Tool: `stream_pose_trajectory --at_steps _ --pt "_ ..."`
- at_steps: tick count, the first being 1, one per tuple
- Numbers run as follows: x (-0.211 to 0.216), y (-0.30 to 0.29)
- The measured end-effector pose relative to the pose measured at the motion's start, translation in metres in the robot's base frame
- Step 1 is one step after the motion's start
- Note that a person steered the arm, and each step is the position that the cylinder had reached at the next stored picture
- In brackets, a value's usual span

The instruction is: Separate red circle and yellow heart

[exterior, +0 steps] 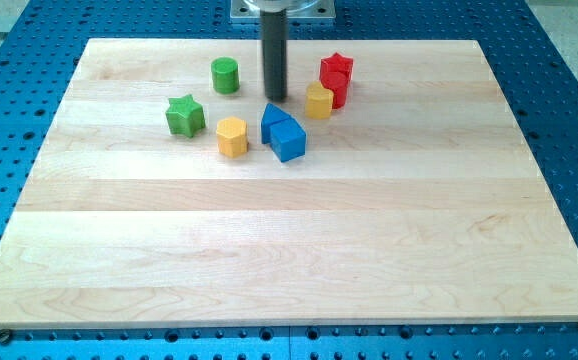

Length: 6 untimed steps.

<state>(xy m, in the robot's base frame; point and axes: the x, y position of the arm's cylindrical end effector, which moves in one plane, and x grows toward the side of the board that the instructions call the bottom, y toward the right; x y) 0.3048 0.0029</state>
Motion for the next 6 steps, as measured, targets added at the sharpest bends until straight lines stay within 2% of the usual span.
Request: stream_pose_trajectory --at_steps 1,2,3,4,5,6 --pt "0.002 0.048" --pt "0.020 0.066" --pt "0.026 0.025" --pt "0.007 0.056" --pt "0.028 0.084" --pt "0.056 0.069"
